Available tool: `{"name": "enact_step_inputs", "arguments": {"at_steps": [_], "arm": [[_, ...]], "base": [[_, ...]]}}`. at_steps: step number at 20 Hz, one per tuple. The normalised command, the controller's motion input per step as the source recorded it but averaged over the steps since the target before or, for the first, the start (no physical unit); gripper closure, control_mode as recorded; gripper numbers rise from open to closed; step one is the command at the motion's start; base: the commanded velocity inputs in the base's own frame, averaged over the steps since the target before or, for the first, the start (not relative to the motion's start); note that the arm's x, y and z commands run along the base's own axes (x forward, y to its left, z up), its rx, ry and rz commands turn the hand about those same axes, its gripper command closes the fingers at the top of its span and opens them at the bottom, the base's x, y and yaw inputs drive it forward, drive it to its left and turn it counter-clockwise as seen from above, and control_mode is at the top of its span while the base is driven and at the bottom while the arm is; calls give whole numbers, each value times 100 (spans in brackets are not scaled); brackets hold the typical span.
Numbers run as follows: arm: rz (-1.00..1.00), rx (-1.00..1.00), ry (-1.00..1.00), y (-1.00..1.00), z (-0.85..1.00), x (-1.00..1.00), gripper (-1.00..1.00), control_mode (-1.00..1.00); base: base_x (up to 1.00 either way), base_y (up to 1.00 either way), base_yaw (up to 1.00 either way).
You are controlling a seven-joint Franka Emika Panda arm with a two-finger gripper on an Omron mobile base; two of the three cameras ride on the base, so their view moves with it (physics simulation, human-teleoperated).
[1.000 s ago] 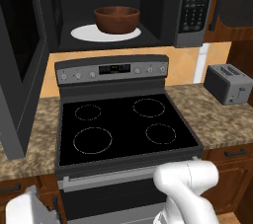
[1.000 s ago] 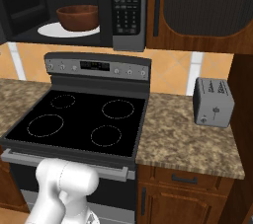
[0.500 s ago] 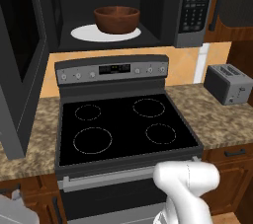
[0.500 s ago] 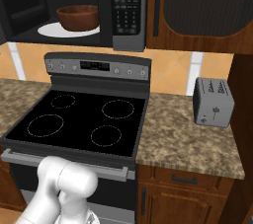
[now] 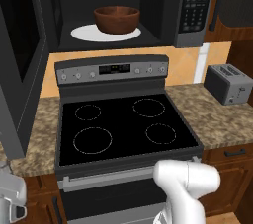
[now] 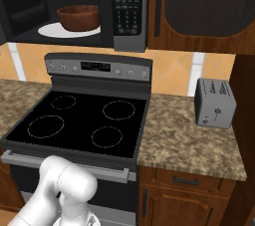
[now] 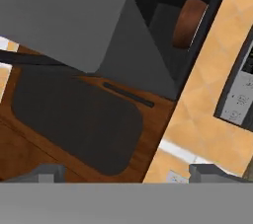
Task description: Open the microwave, place the bowl with waffle inside the microwave, then close the microwave door and turn it on.
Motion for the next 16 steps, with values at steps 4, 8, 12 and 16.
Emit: {"name": "enact_step_inputs", "arguments": {"at_steps": [4,8,12,16], "arm": [[-6,45,-20,32,-18,71,-100,-100],[-6,48,-26,22,-2,54,-100,-100],[-1,42,-25,6,0,34,-100,-100],[-3,58,-21,-36,0,0,-100,-100]], "base": [[0,0,0],[0,0,0],[0,0,0],[0,0,0]]}}
